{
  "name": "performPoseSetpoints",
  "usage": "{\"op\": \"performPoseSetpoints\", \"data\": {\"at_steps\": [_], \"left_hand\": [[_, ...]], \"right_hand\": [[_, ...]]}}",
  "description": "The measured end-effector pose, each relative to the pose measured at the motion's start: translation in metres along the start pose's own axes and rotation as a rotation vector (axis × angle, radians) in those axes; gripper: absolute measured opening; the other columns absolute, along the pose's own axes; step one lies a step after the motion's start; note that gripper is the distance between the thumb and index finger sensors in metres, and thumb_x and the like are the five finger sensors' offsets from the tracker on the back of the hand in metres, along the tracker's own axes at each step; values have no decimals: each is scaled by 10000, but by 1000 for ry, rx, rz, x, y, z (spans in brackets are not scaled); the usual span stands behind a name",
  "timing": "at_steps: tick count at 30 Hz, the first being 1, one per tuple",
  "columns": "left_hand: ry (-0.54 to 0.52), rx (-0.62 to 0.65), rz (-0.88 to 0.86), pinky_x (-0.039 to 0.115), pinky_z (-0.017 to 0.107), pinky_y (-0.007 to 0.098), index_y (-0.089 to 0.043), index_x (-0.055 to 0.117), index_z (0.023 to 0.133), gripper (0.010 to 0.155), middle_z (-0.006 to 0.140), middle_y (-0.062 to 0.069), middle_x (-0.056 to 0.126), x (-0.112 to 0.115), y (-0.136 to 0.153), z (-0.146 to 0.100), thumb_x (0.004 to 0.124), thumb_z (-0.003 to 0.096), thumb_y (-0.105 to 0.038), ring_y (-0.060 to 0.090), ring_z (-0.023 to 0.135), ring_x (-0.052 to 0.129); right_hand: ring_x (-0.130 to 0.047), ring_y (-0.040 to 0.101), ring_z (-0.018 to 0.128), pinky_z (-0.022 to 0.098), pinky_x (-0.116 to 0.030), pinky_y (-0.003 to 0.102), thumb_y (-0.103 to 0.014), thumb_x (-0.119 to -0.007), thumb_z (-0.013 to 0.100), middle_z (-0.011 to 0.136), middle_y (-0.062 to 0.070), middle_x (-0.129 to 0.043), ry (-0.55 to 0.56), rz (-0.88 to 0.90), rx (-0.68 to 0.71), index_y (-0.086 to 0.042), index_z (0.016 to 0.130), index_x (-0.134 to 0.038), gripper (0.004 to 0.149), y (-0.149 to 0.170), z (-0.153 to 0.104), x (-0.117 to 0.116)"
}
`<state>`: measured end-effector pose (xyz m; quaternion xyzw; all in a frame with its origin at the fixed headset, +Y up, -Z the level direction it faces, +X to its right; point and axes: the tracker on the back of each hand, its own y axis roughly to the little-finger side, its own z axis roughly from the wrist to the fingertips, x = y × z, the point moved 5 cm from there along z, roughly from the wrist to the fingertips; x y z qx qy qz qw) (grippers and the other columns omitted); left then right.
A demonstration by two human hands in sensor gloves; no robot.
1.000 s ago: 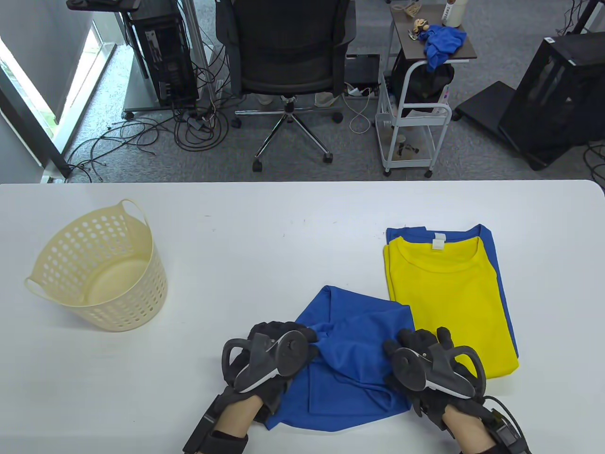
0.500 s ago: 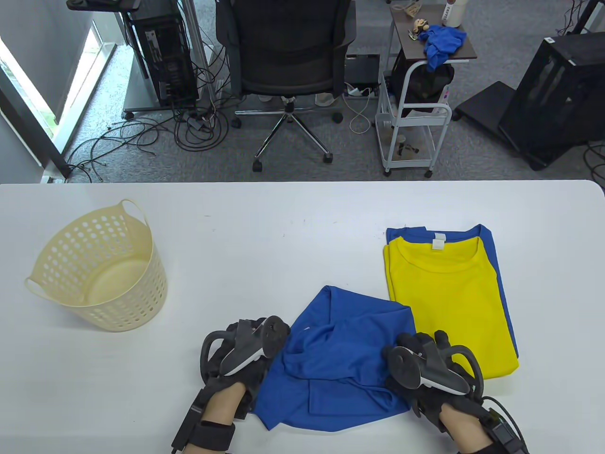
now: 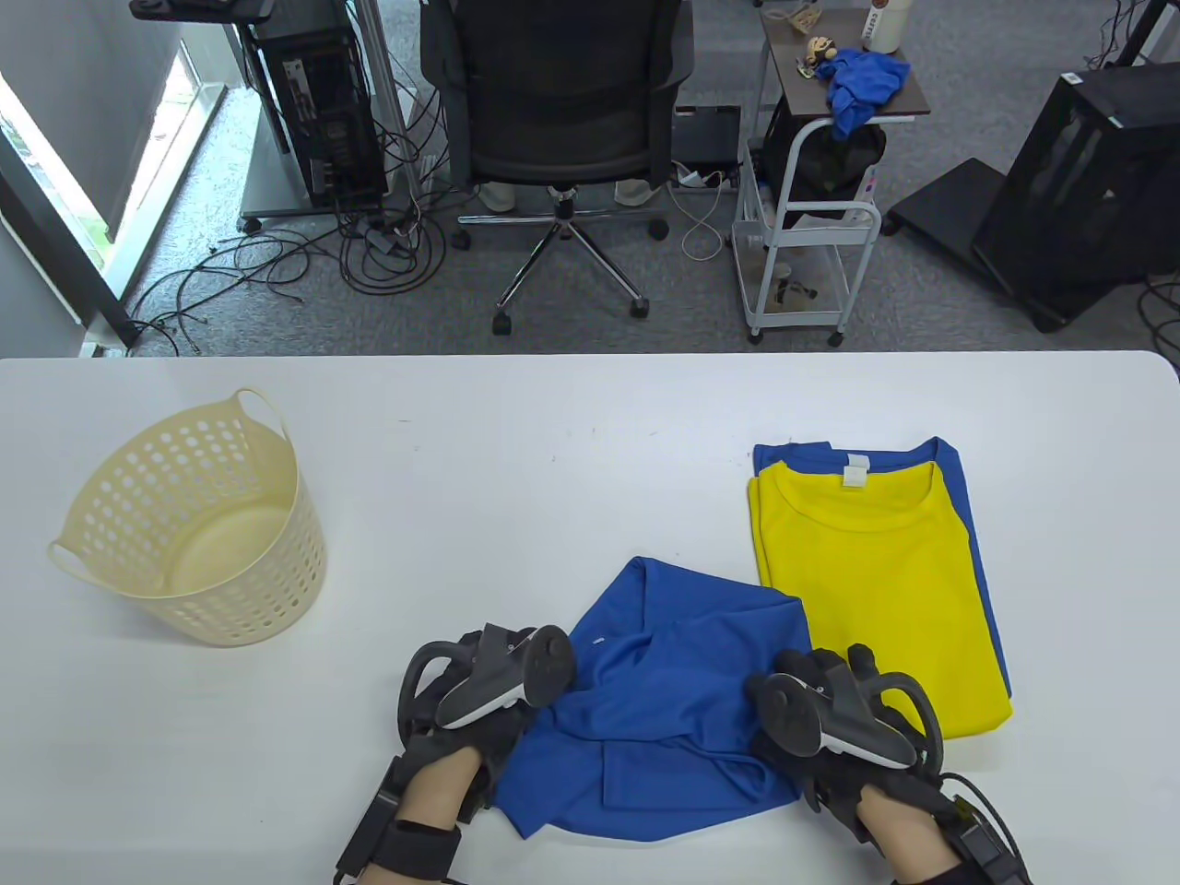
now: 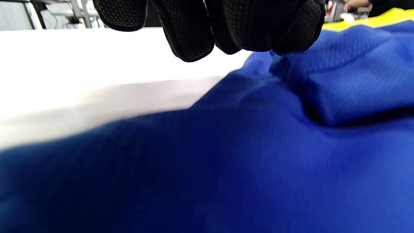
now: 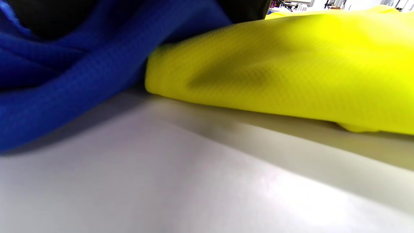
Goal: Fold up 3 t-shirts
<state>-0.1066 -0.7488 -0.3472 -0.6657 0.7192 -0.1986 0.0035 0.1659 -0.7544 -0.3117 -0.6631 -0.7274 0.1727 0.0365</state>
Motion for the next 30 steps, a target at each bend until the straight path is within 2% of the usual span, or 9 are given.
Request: {"op": "performPoseSetpoints", "data": {"at_steps": [5, 9, 15, 23, 26, 30], "left_hand": [[127, -50, 167, 613, 784, 502, -580, 590, 911, 549, 1080, -150, 610, 16, -7, 6, 788, 436, -389, 141, 985, 727], [153, -58, 196, 594, 791, 510, -565, 550, 931, 593, 1097, -131, 568, 18, -13, 6, 795, 397, -481, 160, 1003, 695], [133, -60, 194, 592, 788, 518, -551, 570, 909, 584, 1084, -125, 588, 16, -14, 6, 784, 366, -533, 166, 993, 707], [59, -79, 227, 629, 771, 503, -488, 668, 832, 463, 1032, -109, 675, 11, -26, 8, 753, 380, -541, 142, 942, 773], [55, -69, 184, 633, 768, 499, -490, 706, 814, 441, 1021, -126, 698, 8, -21, 7, 752, 378, -541, 136, 933, 784], [-51, -92, 97, 659, 752, 491, -480, 734, 802, 421, 966, -149, 779, -7, -5, 2, 743, 384, -530, 127, 893, 830]], "right_hand": [[-576, 442, 990, 705, -350, 756, -518, -767, 395, 1092, 129, -546, -1, 2, 0, -309, 964, -617, 624, 0, 0, 0], [-572, 441, 991, 706, -347, 756, -518, -766, 395, 1093, 127, -543, -5, 5, -1, -310, 964, -614, 624, 0, 1, -1], [-573, 443, 989, 705, -347, 755, -517, -765, 396, 1091, 130, -543, -6, 3, -2, -309, 964, -610, 624, 0, 1, -1], [-568, 441, 989, 708, -346, 754, -518, -760, 399, 1091, 128, -536, -11, -5, -4, -314, 967, -596, 625, 0, 1, -2], [-565, 441, 989, 707, -347, 753, -517, -760, 400, 1092, 130, -534, -12, -3, -3, -312, 967, -596, 626, 0, 1, -3], [-562, 444, 990, 707, -341, 754, -515, -760, 403, 1093, 133, -530, -18, -4, -2, -310, 970, -592, 627, -1, 1, -2]]}}
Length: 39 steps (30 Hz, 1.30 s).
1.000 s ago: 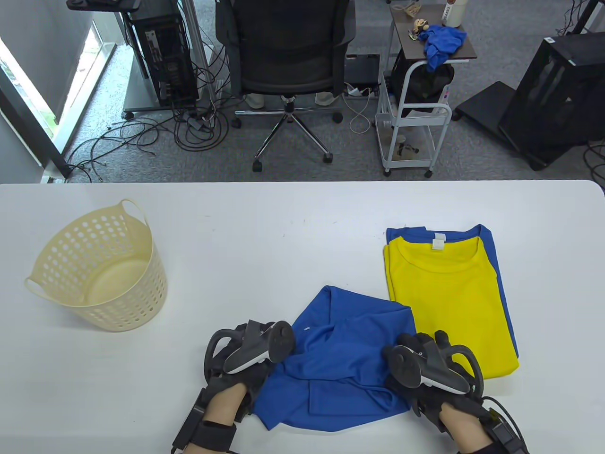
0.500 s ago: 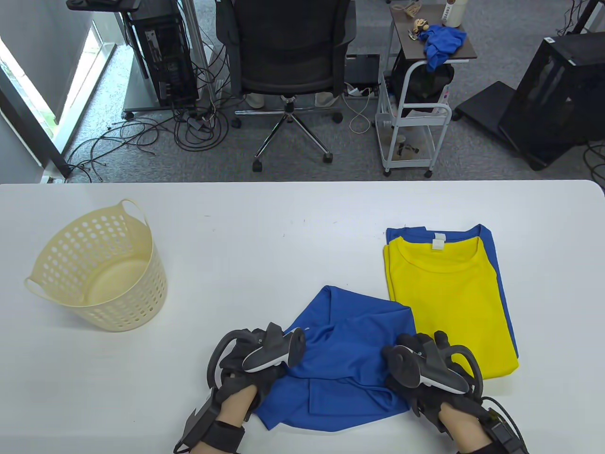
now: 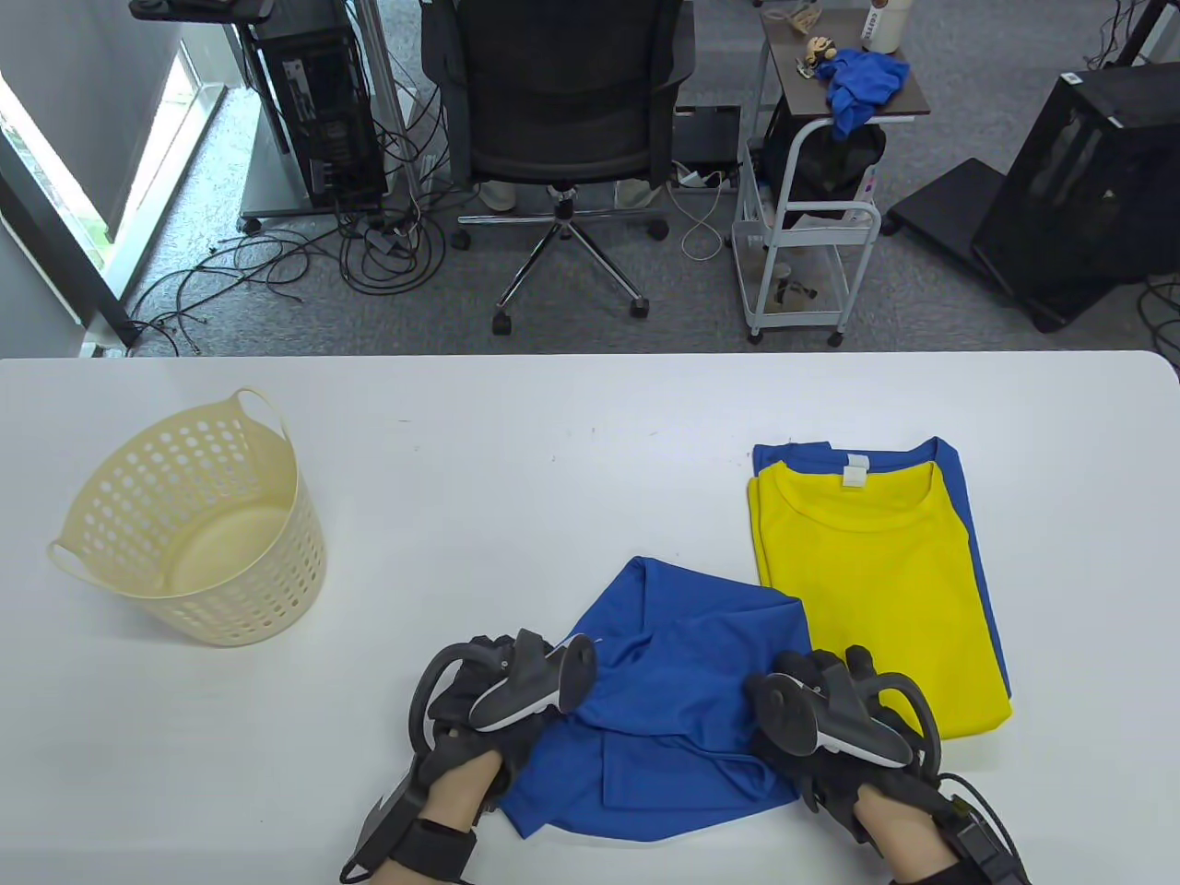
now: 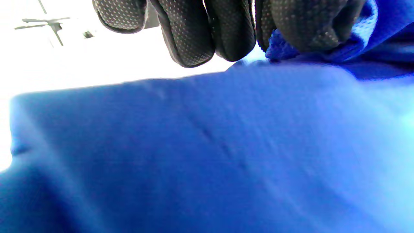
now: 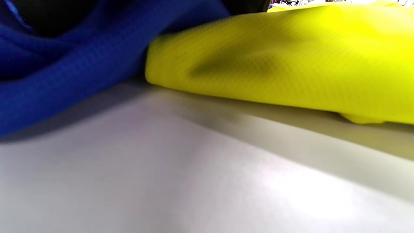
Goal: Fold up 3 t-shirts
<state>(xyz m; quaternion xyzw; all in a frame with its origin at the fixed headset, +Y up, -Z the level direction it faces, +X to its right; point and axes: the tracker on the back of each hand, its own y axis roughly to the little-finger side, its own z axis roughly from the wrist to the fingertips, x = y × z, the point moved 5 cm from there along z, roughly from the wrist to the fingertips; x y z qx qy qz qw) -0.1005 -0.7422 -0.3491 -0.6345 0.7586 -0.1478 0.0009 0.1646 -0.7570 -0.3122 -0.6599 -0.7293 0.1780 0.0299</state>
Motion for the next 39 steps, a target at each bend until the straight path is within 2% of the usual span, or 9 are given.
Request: {"op": "performPoseSetpoints", "data": {"at_steps": [4, 6, 12, 15, 25, 29, 34, 37, 39], "left_hand": [[-239, -80, -128, 677, 740, 485, -447, 744, 813, 416, 937, -155, 808, -36, 28, -15, 702, 406, -525, 125, 874, 848], [-300, -110, -191, 673, 740, 490, -440, 737, 829, 421, 945, -149, 800, -46, 42, -22, 692, 419, -528, 134, 880, 841], [-288, -183, -191, 688, 730, 483, -444, 741, 827, 421, 937, -151, 809, -41, 66, -22, 695, 417, -531, 132, 869, 853], [-281, -201, -232, 687, 730, 485, -441, 742, 828, 421, 938, -149, 808, -37, 75, -21, 696, 419, -529, 134, 870, 852], [-256, -206, -230, 691, 729, 484, -456, 739, 831, 422, 929, -155, 818, -31, 77, -18, 698, 419, -534, 130, 867, 856], [-324, -240, -280, 685, 733, 486, -454, 732, 839, 421, 938, -152, 809, -44, 89, -29, 685, 426, -523, 131, 875, 848], [-447, -327, -397, 678, 736, 488, -449, 708, 859, 424, 959, -145, 784, -57, 121, -49, 657, 443, -511, 139, 887, 834], [-482, -343, -443, 677, 736, 489, -444, 705, 865, 424, 967, -141, 775, -60, 131, -58, 651, 450, -510, 143, 888, 832], [-495, -346, -452, 676, 739, 487, -443, 702, 866, 424, 969, -139, 772, -62, 134, -61, 648, 452, -512, 142, 890, 829]], "right_hand": [[-670, 420, 956, 707, -387, 748, -510, -744, 406, 1049, 94, -659, 144, -9, -9, -301, 937, -671, 575, 0, -10, 24], [-686, 416, 946, 705, -391, 749, -504, -741, 411, 1032, 87, -683, 187, 24, 4, -285, 922, -697, 558, 1, -16, 33], [-630, 439, 968, 700, -346, 769, -585, -720, 386, 1062, 117, -611, 61, -15, 37, -256, 995, -583, 706, -9, -11, 15], [-629, 426, 973, 698, -312, 782, -583, -729, 386, 1076, 121, -581, 76, -146, -1, -230, 1025, -515, 761, -14, -8, 11], [-791, 342, 880, 711, -346, 764, -442, -785, 424, 935, 19, -786, 253, -320, -52, -325, 818, -790, 412, -35, -3, 16], [-799, 347, 875, 711, -355, 764, -422, -775, 434, 918, 20, -805, 413, -265, -92, -297, 826, -799, 412, -30, -21, 59], [-793, 352, 881, 713, -364, 763, -413, -771, 436, 921, 24, -804, 600, -100, -138, -314, 838, -795, 415, -22, -43, 161], [-782, 355, 890, 719, -355, 763, -408, -774, 433, 933, 30, -793, 671, -34, -166, -335, 839, -791, 413, -28, -41, 203], [-792, 353, 881, 717, -369, 758, -414, -773, 430, 926, 27, -802, 731, -53, -188, -348, 838, -789, 414, -34, -34, 217]]}}
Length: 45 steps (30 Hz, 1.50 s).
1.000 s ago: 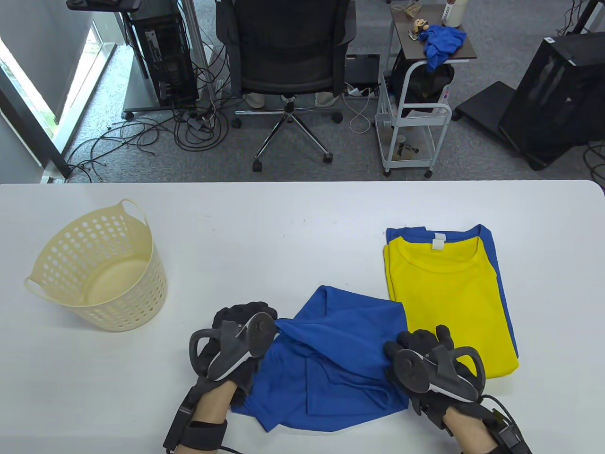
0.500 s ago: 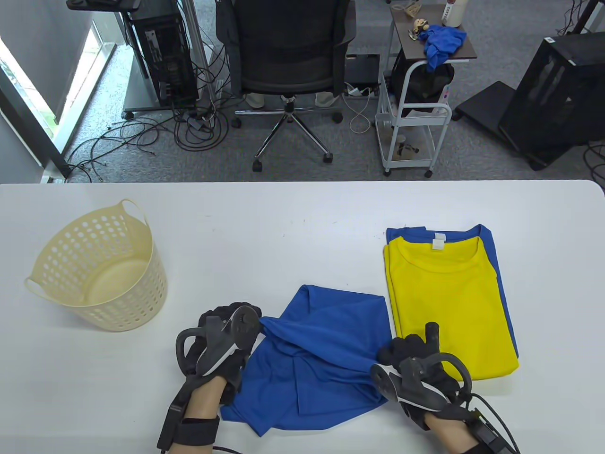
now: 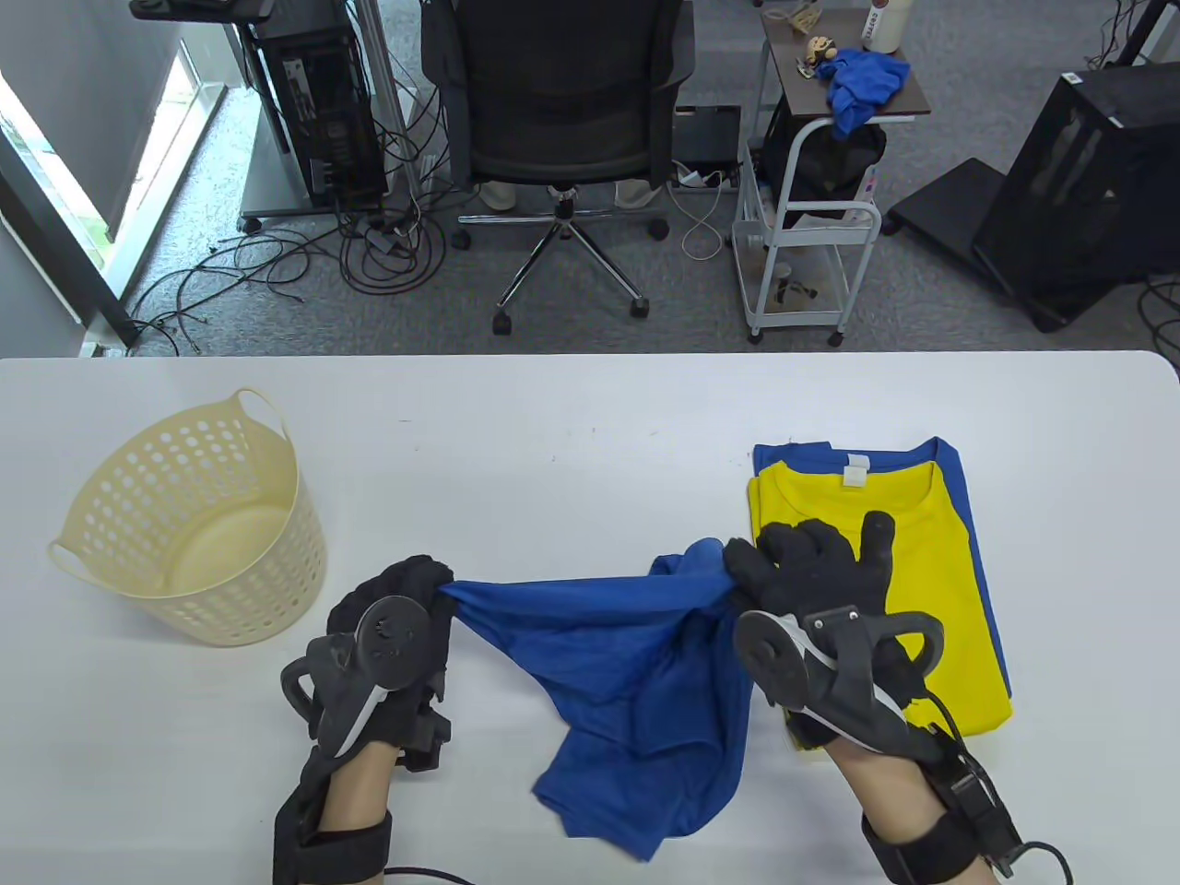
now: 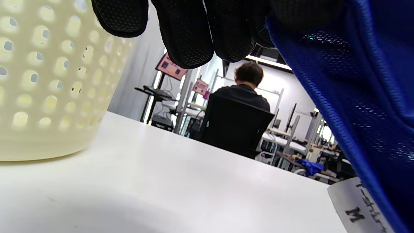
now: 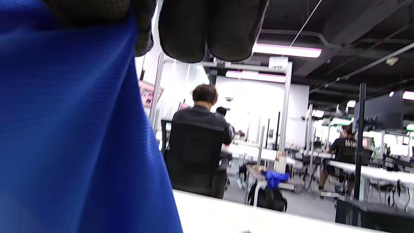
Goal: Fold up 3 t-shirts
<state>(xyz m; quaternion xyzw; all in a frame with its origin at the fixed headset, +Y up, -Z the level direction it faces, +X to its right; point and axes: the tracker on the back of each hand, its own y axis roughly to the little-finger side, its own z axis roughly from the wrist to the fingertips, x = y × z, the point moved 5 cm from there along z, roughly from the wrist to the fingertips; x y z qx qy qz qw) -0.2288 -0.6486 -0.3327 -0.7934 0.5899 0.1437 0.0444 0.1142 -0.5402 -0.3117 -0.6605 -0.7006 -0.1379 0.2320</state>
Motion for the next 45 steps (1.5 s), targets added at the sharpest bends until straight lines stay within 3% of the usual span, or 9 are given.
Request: {"op": "performPoseSetpoints", "data": {"at_steps": [6, 12, 15, 18, 26, 33, 40, 42, 45], "left_hand": [[1, 7, -2, 683, 733, 486, -439, 711, 860, 425, 961, -139, 781, 1, 0, -1, 656, 447, -517, 140, 881, 838], [28, -10, 0, 680, 734, 489, -435, 714, 862, 425, 963, -133, 782, 5, 5, 3, 659, 447, -514, 145, 885, 835], [54, -11, 0, 678, 734, 492, -433, 716, 861, 425, 963, -130, 783, 10, 9, 6, 662, 447, -512, 148, 886, 834], [60, -16, 17, 679, 733, 492, -434, 717, 859, 425, 961, -132, 785, 13, 10, 7, 663, 445, -513, 148, 883, 836], [71, -23, 16, 680, 731, 494, -434, 720, 857, 425, 957, -130, 789, 15, 13, 5, 667, 443, -513, 151, 881, 838], [73, -40, 1, 679, 732, 494, -435, 720, 857, 424, 957, -134, 789, 17, 19, 6, 667, 443, -512, 147, 883, 837], [8, -74, -46, 650, 753, 496, -430, 661, 887, 427, 1005, -128, 718, 3, 24, 7, 612, 467, -489, 154, 915, 796], [29, -68, -52, 651, 747, 501, -419, 660, 889, 429, 1011, -115, 709, 5, 24, 7, 608, 467, -478, 163, 913, 797], [20, -72, -34, 651, 748, 500, -420, 659, 888, 429, 1012, -117, 709, 5, 25, 7, 607, 466, -479, 159, 915, 795]], "right_hand": [[-806, 353, 869, 715, -389, 749, -423, -773, 426, 918, 28, -814, -151, -119, -42, -360, 849, -776, 428, -17, 16, -68], [-779, 377, 890, 707, -383, 759, -505, -759, 415, 955, 60, -779, -301, -124, -9, -262, 956, -682, 598, -13, -16, -107], [-732, 413, 917, 706, -346, 776, -543, -753, 412, 990, 98, -738, -465, -78, 11, -218, 987, -655, 668, -8, -46, -130], [-691, 429, 942, 705, -333, 779, -559, -750, 405, 1022, 115, -690, -566, -222, 27, -199, 1010, -617, 716, 0, -65, -159], [-678, 403, 946, 722, -348, 752, -480, -788, 420, 1016, 82, -679, -602, -396, -4, -260, 953, -675, 588, 12, -74, -200], [-736, 358, 921, 727, -395, 730, -389, -778, 431, 972, 30, -737, -519, -420, 32, -306, 843, -776, 421, 0, -72, -188], [-748, 372, 908, 716, -408, 740, -349, -735, 448, 959, 44, -753, -178, -115, -63, -281, 870, -769, 428, 23, -32, -44], [-746, 372, 912, 718, -407, 739, -350, -732, 452, 961, 43, -752, -114, -110, -113, -285, 876, -763, 430, 35, -19, -16], [-746, 380, 910, 716, -410, 738, -348, -735, 453, 959, 50, -756, -139, -135, -176, -288, 880, -759, 432, 49, -5, -21]]}}
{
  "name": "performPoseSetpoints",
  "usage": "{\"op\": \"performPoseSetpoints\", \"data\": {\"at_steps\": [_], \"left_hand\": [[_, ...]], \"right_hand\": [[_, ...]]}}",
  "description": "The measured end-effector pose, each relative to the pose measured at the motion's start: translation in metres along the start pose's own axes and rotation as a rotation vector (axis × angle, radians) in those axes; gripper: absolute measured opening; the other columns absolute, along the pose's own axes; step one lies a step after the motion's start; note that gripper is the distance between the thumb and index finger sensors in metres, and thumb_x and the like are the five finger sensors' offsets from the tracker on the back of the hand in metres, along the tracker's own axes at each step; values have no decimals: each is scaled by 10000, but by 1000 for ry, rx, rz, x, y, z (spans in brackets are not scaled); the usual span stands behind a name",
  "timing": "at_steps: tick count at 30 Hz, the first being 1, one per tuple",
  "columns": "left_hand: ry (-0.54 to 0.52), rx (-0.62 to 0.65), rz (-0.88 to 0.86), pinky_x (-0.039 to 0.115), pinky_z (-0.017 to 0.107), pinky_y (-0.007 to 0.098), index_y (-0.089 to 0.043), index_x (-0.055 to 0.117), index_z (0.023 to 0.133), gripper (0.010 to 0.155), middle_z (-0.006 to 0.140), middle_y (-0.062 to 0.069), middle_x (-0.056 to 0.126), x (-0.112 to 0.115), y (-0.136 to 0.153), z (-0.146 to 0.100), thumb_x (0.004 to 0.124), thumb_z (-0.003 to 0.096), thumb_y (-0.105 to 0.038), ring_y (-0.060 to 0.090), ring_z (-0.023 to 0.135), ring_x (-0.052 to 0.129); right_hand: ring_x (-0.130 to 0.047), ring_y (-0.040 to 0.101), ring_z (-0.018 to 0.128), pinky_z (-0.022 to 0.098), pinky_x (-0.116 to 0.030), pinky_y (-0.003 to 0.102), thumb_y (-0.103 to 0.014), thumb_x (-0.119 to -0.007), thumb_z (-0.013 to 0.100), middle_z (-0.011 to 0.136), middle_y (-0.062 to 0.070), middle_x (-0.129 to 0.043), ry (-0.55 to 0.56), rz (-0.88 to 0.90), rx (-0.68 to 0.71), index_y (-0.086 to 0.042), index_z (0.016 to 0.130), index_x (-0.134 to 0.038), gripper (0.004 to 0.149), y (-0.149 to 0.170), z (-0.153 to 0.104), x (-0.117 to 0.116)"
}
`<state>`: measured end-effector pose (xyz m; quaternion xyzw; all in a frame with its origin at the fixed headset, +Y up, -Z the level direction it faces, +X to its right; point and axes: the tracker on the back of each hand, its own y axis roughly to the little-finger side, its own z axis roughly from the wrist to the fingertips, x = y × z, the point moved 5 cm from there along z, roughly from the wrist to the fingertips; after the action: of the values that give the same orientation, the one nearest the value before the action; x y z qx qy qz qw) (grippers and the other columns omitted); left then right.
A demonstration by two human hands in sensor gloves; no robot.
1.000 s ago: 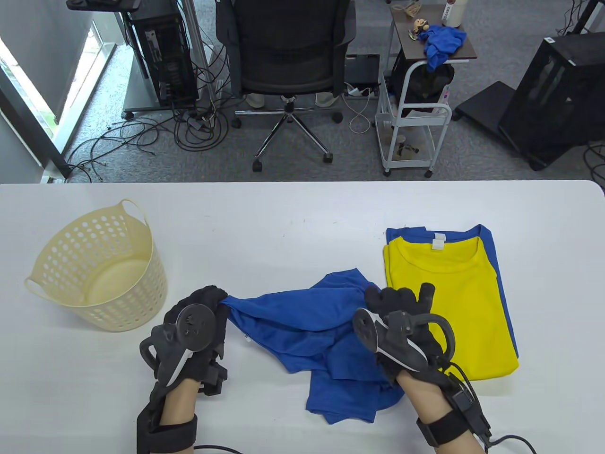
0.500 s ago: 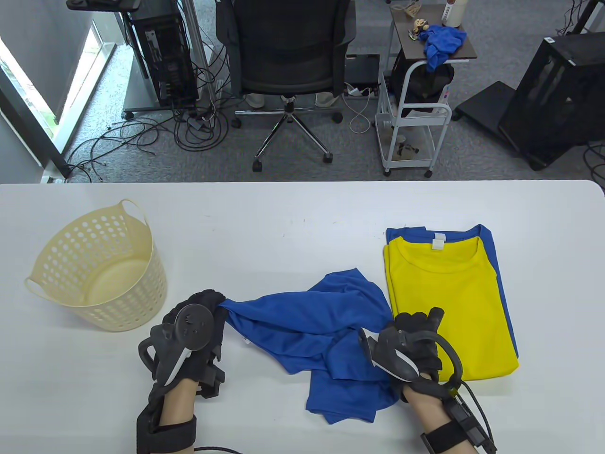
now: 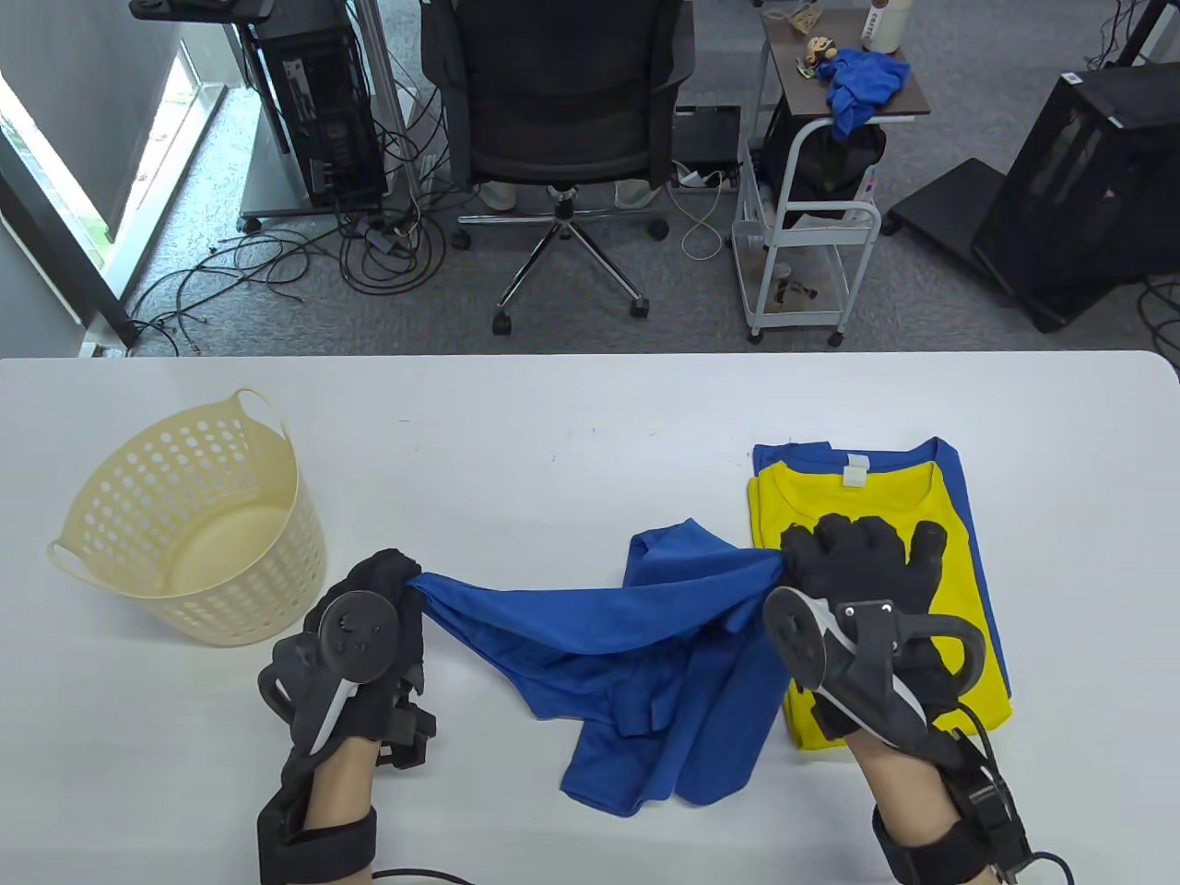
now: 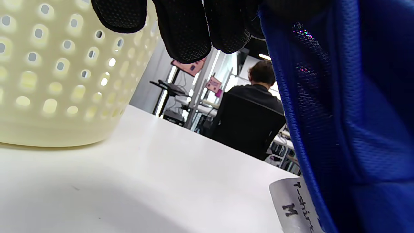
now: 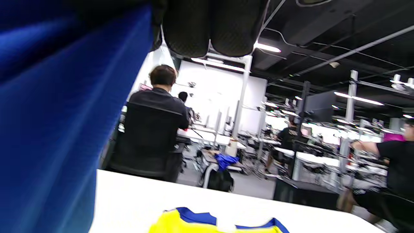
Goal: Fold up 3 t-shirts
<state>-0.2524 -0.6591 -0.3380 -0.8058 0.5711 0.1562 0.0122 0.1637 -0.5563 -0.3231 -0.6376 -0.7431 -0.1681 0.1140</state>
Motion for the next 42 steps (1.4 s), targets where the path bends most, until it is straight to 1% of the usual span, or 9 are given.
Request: {"op": "performPoseSetpoints", "data": {"at_steps": [8, 12, 16, 23, 27, 30, 33, 38, 42], "left_hand": [[7, 9, 19, 648, 750, 504, -421, 667, 886, 429, 1009, -117, 716, 4, -2, 1, 618, 465, -486, 160, 916, 795], [16, 1, 41, 646, 751, 507, -420, 671, 885, 430, 1008, -117, 719, 8, -1, 3, 623, 463, -488, 162, 918, 794], [22, -16, 55, 647, 749, 506, -419, 674, 882, 429, 1005, -117, 722, 11, 4, 5, 626, 461, -488, 162, 915, 797], [-28, -14, 8, 643, 757, 502, -424, 661, 887, 429, 1008, -130, 713, 0, 8, 2, 615, 465, -486, 149, 919, 792], [-125, -10, -117, 638, 763, 491, -416, 617, 905, 430, 1022, -126, 671, -27, 15, -2, 577, 480, -469, 140, 925, 776], [-186, -29, -158, 635, 767, 485, -412, 597, 915, 432, 1031, -123, 651, -44, 26, -5, 562, 488, -467, 134, 929, 767], [-222, -59, -181, 625, 774, 482, -412, 583, 923, 433, 1037, -124, 637, -48, 37, -5, 555, 495, -475, 132, 945, 746], [-170, -85, -111, 644, 758, 490, -405, 633, 907, 434, 1012, -116, 691, -35, 39, 0, 598, 485, -497, 145, 923, 779], [-155, -77, -53, 653, 751, 491, -407, 660, 897, 435, 999, -119, 719, -29, 34, 2, 630, 477, -514, 145, 914, 793]], "right_hand": [[-746, 367, 907, 717, -417, 729, -361, -731, 451, 959, 40, -739, -177, -138, -43, -332, 888, -711, 439, 6, 0, -116], [-762, 408, 882, 693, -444, 740, -432, -788, 420, 953, 93, -753, -85, -27, -39, -223, 938, -691, 567, 13, -17, -121], [-767, 445, 862, 678, -455, 741, -510, -754, 414, 948, 138, -759, -198, -44, -28, -166, 918, -730, 611, 20, -25, -121], [-723, 429, 892, 694, -437, 723, -474, -770, 422, 975, 120, -711, -414, -259, 46, -205, 884, -746, 535, -1, -33, -174], [-762, 392, 878, 700, -449, 714, -402, -779, 419, 944, 68, -757, -302, -166, 52, -283, 792, -814, 392, 3, -27, -145], [-777, 373, 877, 696, -492, 697, -418, -763, 416, 930, 41, -775, -160, 149, 65, -312, 791, -813, 393, 26, -25, -107], [-746, 419, 856, 684, -462, 711, -366, -767, 446, 899, 88, -777, -142, 477, -41, -240, 819, -808, 395, 55, -24, -110], [-751, 403, 859, 678, -496, 695, -360, -792, 437, 930, 83, -740, -123, 145, -110, -222, 916, -707, 506, 63, -26, -130], [-759, 398, 853, 677, -495, 698, -354, -812, 430, 918, 79, -750, -75, 255, -3, -226, 872, -741, 465, 31, -31, -112]]}}
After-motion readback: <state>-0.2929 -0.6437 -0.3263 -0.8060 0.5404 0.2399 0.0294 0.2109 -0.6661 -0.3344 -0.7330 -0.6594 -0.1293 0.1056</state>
